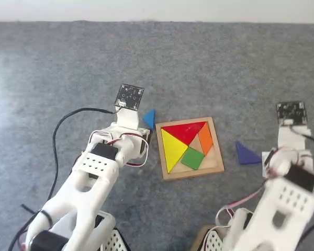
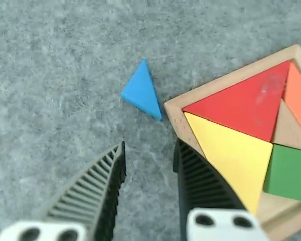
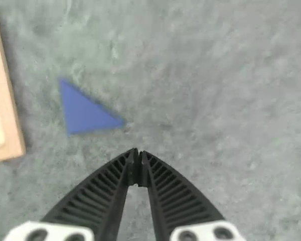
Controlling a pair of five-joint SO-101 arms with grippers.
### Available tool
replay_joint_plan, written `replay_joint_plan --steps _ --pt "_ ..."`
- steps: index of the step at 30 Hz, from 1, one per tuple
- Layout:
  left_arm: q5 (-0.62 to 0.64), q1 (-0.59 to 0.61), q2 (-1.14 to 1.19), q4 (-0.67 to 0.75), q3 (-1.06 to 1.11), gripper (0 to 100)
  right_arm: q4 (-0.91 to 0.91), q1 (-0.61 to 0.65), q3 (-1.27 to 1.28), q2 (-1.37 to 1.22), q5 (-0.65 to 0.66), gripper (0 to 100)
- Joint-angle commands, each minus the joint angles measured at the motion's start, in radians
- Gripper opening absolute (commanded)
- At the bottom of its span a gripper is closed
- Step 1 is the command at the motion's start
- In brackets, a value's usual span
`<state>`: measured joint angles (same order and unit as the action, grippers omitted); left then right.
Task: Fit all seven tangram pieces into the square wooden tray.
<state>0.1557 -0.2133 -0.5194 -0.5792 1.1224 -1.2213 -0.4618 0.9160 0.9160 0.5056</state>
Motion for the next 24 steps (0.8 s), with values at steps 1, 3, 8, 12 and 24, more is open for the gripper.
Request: replay_joint_plan --steps 1,3,8,12,24 --pt "0.009 0.046 -0.043 0.028 -0.016 15 -0.01 0.05 -0.164 -0.269 0.015 0.9" --pt "0.009 0.095 -0.04 0.038 -0.03 15 -0.018 0.104 -0.213 -0.387 0.011 0.9" --pt "0.009 0.135 -0.038 0.055 -0.03 15 -0.025 0.289 -0.247 -0.553 0.048 0.9" --pt "0.009 0.137 -0.038 0.054 -0.03 15 -0.076 0.358 -0.255 -0.584 0.239 1.0" --pt "0.008 0.133 -0.038 0.055 -0.033 15 -0.148 0.329 -0.336 -0.599 0.526 28.2"
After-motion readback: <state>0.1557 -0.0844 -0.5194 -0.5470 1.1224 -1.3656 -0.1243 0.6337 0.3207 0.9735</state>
